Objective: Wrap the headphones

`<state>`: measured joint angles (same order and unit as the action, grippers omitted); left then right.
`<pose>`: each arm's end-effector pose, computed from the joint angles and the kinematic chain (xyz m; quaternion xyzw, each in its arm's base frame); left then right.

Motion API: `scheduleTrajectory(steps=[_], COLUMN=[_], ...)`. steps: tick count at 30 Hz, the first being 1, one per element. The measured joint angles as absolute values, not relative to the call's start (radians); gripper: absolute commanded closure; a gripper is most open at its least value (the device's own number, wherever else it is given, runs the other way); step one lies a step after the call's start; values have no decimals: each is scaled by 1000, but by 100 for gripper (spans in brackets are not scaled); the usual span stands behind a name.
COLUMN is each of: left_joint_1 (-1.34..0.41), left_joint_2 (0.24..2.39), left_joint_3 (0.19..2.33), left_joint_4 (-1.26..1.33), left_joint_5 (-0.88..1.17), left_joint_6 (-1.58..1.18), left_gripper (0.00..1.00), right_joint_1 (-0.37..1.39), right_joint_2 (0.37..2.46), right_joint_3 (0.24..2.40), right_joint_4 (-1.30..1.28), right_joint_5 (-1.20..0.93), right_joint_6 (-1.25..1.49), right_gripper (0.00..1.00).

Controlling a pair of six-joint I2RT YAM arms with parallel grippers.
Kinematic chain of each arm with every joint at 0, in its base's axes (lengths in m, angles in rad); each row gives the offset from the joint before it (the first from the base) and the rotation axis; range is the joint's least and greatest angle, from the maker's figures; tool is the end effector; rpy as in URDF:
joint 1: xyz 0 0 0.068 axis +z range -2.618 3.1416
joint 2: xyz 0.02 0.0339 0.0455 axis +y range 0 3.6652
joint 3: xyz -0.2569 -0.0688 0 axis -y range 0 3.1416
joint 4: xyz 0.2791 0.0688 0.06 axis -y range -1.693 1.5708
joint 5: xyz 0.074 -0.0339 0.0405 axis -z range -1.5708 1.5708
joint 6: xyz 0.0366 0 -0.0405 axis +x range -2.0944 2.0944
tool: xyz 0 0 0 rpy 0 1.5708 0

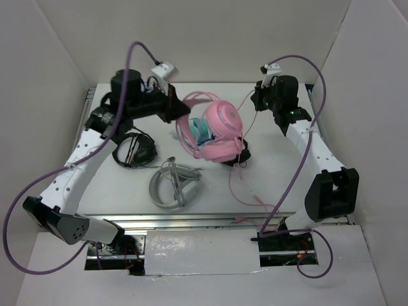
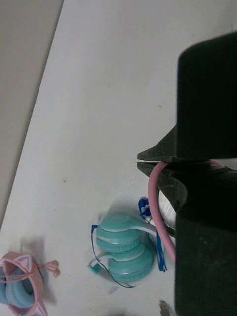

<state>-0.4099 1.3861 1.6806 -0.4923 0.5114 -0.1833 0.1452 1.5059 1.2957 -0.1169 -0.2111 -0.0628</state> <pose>0.2922 -0.1465 0.4836 0.2439 0.7254 -0.3663 0.5293 0.3875 0.0644 0.3350 -0.1450 0.7975 0.1094 0.5753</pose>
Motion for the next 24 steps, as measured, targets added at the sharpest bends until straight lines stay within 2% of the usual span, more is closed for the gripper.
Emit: scheduleTrajectory(steps=[5,9,15,24], left_joint_1=[-614,-722,-752,-749], left_joint_2=[1411,1434,1518,1737], left_joint_3=[1528,1492,1516,1673], left_joint_4=[-463,-469,-505,-625], left_joint_5=[315,135,-91,-349], left_joint_6=[-75,-49,-78,-160], left_gripper=[100,100,100,100], right_joint_1=[143,139,178,383], right_joint_2=[1557,1555,1504,1345], right_joint_3=[1480,1567,1603,1605], right_joint_4=[-257,-359,-424,-555], right_joint_5=[-165,-138,-73,40], right_joint_6=[-87,-103,-124,-167], right_gripper=[100,100,100,100])
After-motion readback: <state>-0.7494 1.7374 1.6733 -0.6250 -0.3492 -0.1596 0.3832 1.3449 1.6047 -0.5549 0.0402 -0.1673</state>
